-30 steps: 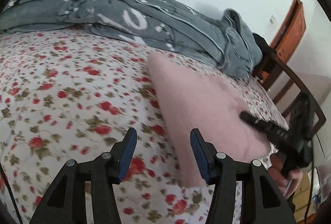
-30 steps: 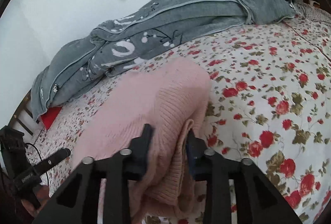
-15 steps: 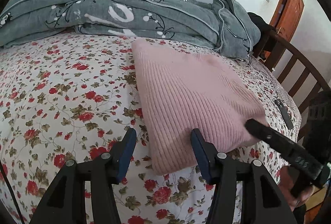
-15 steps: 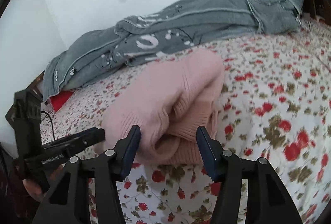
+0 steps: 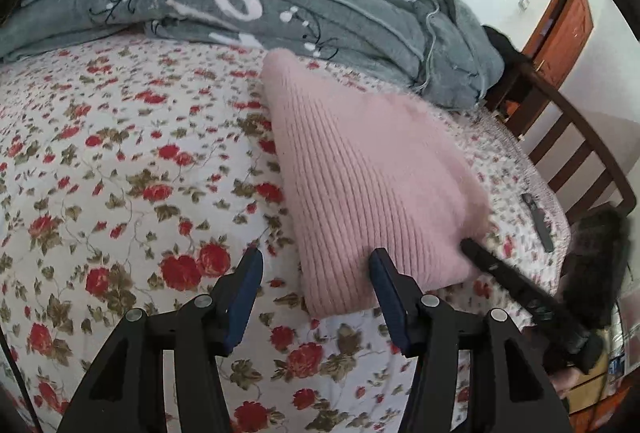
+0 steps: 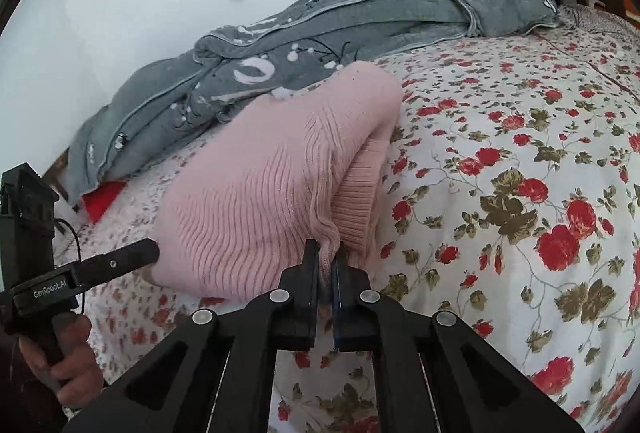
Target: Fold small clothes
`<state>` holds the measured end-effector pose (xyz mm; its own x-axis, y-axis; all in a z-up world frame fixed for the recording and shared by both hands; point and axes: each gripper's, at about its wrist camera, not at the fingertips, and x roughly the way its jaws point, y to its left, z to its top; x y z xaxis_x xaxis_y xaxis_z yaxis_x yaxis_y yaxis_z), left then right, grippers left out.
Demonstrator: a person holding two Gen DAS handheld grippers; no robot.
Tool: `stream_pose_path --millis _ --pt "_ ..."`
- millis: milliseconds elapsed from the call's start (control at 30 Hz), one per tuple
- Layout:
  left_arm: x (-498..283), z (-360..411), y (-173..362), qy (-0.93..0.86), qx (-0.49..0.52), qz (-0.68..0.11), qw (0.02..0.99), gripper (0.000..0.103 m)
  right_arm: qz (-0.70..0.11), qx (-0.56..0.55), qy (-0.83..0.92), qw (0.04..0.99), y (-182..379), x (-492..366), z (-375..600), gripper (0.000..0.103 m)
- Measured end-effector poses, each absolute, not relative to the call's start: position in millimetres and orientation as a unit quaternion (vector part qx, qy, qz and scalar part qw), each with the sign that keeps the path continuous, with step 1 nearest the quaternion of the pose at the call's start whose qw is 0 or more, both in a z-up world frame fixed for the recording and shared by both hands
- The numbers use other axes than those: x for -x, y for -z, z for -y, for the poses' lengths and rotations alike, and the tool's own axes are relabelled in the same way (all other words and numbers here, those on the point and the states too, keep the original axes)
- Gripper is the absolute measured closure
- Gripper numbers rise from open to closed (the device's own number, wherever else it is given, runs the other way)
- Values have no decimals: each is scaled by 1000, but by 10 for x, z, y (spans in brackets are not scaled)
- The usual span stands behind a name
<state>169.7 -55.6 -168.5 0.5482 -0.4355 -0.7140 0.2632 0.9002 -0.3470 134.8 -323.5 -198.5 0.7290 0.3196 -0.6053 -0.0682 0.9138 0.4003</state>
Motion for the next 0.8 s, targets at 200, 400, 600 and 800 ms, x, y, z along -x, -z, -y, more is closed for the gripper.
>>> stream_pose_path --millis 200,400,600,800 --pt "-1821 396 1512 207 117 -419 876 50 -338 -147 -106 924 1646 -1320 3263 69" --pt "-2334 356 1495 218 148 -430 863 50 -354 -219 -109 903 1537 -1868 3427 45" --pt "-2713 371 1690 246 179 -448 841 41 -399 -239 -94 880 1970 -2273 3438 43" --pt "-2729 440 1815 273 187 -438 836 39 -390 -229 -93 887 2019 -2223 3523 44"
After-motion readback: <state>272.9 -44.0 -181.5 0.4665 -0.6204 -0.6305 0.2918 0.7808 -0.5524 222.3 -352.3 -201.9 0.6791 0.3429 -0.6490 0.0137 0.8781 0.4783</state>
